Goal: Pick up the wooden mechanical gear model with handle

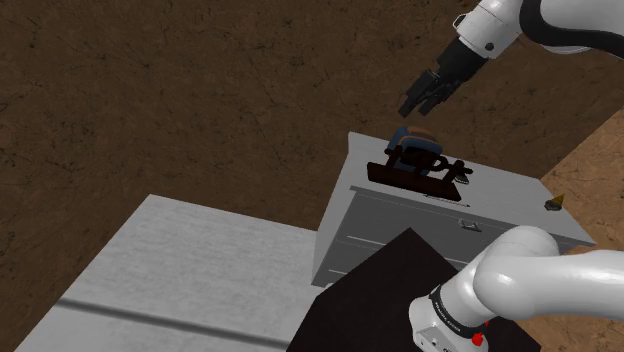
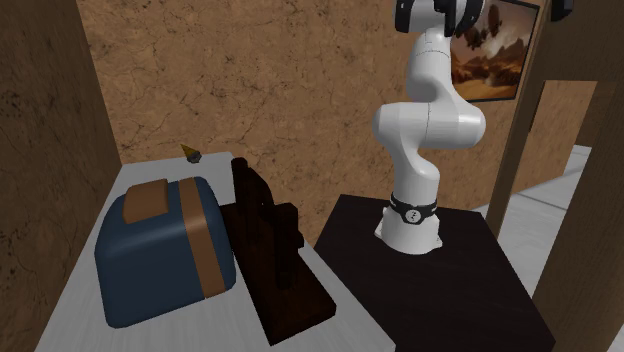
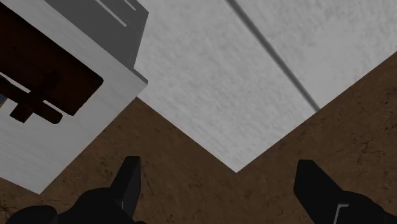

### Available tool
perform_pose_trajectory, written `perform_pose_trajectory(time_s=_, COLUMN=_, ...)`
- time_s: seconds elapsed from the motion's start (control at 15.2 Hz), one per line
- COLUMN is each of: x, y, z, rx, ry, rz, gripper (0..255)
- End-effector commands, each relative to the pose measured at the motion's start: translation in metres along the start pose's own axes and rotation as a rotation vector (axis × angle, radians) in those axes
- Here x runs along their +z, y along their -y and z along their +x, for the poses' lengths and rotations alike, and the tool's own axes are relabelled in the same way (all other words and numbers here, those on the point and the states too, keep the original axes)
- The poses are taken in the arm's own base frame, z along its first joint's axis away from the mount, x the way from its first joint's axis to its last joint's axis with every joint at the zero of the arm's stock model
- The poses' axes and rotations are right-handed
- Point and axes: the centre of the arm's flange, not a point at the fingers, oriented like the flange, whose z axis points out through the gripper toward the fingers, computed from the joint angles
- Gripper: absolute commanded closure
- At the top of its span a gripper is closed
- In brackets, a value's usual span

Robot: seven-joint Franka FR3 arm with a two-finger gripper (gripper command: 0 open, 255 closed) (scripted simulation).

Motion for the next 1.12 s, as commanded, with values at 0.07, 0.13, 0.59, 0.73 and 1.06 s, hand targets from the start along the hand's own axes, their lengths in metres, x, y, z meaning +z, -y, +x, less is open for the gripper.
perform_pose_trajectory(time_s=0.07, x=0.006, y=-0.011, z=0.000, rx=-0.002, ry=0.009, rz=-0.003, gripper=0)
perform_pose_trajectory(time_s=0.13, x=0.013, y=-0.022, z=0.001, rx=-0.005, ry=0.018, rz=-0.007, gripper=0)
perform_pose_trajectory(time_s=0.59, x=0.057, y=-0.099, z=0.003, rx=-0.022, ry=0.082, rz=-0.031, gripper=0)
perform_pose_trajectory(time_s=0.73, x=0.069, y=-0.122, z=0.003, rx=-0.027, ry=0.100, rz=-0.038, gripper=0)
perform_pose_trajectory(time_s=1.06, x=0.099, y=-0.178, z=0.004, rx=-0.039, ry=0.145, rz=-0.055, gripper=0)
